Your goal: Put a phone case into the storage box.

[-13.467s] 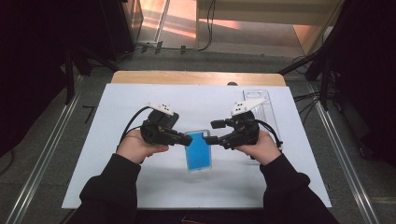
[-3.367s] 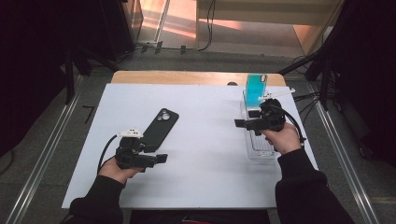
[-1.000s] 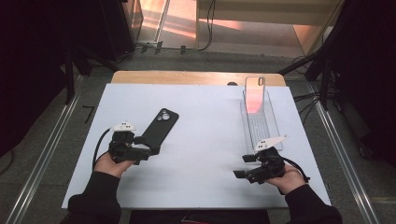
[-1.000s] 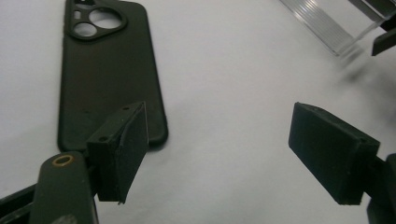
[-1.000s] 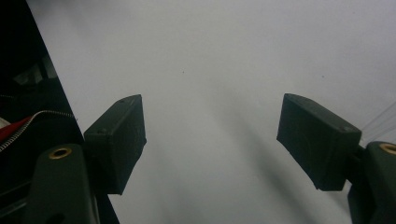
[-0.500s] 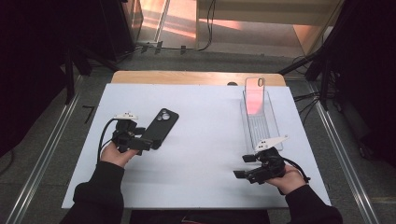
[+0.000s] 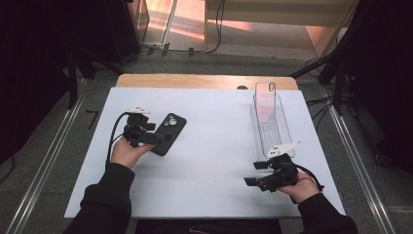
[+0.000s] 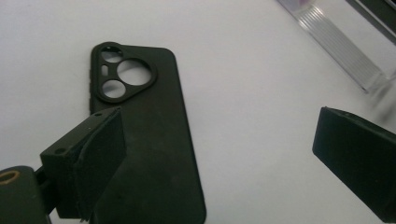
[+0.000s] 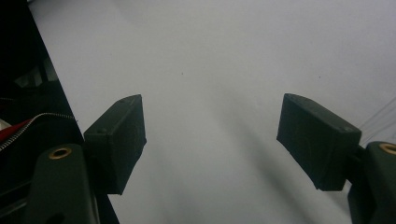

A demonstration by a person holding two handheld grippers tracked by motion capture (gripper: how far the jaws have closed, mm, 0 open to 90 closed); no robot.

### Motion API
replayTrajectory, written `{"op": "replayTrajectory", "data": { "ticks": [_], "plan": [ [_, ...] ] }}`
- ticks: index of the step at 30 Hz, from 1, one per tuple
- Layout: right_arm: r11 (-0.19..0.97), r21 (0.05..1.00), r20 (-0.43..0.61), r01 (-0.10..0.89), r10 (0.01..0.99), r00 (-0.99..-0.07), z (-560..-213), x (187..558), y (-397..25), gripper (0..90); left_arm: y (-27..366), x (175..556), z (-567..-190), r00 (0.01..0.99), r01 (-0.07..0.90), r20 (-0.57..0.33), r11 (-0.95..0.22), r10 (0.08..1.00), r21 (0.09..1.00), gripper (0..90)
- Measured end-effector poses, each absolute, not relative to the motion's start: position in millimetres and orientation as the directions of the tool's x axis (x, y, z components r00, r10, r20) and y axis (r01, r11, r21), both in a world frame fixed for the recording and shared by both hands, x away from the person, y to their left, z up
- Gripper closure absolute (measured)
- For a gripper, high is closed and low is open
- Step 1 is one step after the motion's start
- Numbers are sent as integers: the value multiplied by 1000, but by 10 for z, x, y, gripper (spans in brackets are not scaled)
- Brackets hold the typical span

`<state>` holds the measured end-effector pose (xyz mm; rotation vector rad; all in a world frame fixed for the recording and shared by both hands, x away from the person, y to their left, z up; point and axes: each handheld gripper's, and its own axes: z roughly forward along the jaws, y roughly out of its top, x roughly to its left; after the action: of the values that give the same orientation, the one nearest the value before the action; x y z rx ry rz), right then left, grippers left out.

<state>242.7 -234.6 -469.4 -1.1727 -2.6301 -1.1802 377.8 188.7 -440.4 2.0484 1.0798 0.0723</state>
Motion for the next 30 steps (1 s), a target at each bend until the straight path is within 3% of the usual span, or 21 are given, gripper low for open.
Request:
{"op": "replayTrajectory", "data": {
  "ticks": [25, 30],
  "plan": [
    [429, 633, 312, 645, 621, -719, -4685, 2415, -2346, 217, 1687, 4100, -4564, 597, 660, -188, -345, 780, 668, 38],
    [427, 632, 315, 646, 621, -718, -4685, 2412, -2351, 217, 1683, 4104, -4618, 592, 679, -200, -348, 781, 646, 38]
  ]
}}
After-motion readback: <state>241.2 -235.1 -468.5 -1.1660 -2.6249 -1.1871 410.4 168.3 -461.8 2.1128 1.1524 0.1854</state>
